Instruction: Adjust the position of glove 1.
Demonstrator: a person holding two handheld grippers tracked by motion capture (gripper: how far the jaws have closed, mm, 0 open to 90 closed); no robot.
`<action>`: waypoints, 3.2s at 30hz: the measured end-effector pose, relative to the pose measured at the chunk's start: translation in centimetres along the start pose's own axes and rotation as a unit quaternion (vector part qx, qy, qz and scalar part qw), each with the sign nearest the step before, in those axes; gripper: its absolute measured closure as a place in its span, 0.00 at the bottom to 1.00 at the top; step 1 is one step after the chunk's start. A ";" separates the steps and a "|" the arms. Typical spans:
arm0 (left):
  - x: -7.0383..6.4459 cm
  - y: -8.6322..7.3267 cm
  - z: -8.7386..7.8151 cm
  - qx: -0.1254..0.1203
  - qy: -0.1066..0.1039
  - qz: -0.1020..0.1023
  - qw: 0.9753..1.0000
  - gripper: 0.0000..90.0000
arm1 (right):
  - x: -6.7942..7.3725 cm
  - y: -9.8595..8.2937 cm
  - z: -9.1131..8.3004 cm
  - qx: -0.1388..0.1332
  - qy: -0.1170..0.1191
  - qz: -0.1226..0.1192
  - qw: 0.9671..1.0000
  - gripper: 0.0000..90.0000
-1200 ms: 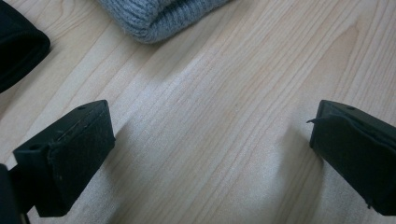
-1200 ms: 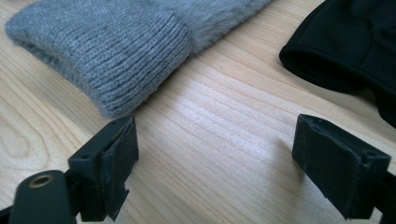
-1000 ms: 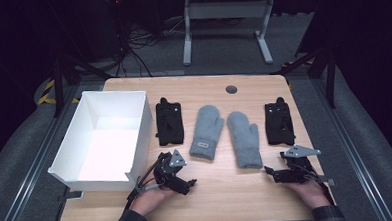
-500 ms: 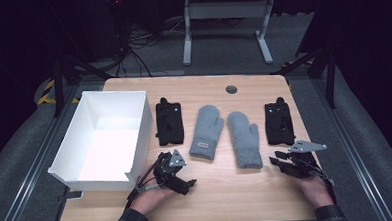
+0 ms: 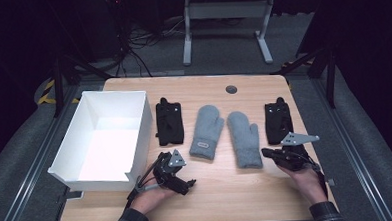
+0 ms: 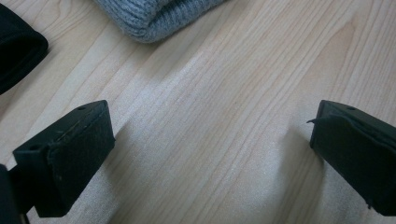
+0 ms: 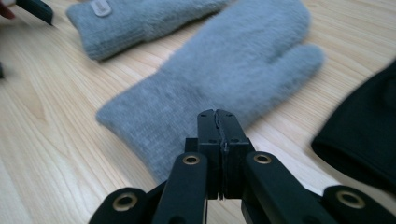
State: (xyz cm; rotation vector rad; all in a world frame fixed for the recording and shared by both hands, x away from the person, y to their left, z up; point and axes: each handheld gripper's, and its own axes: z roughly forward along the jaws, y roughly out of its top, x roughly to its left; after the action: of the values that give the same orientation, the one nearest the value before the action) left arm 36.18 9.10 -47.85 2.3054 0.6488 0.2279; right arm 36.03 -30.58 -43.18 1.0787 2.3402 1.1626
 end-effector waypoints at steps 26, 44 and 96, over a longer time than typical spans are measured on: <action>0.0 0.0 0.0 0.001 -0.001 0.001 1.000 0.00 | 1.2 1.6 3.6 0.043 0.031 -0.045 0.998 1.00; 0.0 0.0 0.0 0.001 -0.001 0.001 1.000 0.00 | 4.9 1.9 4.4 0.050 0.089 -0.083 0.991 1.00; 0.0 0.0 0.0 0.001 -0.001 0.001 1.000 0.00 | 5.5 4.0 4.2 0.009 0.091 -0.090 0.992 1.00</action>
State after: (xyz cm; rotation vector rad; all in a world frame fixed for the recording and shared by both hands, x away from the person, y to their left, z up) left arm 36.18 9.11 -47.84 2.3082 0.6463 0.2264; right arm 36.70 -22.64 -42.40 0.7768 2.5293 1.2184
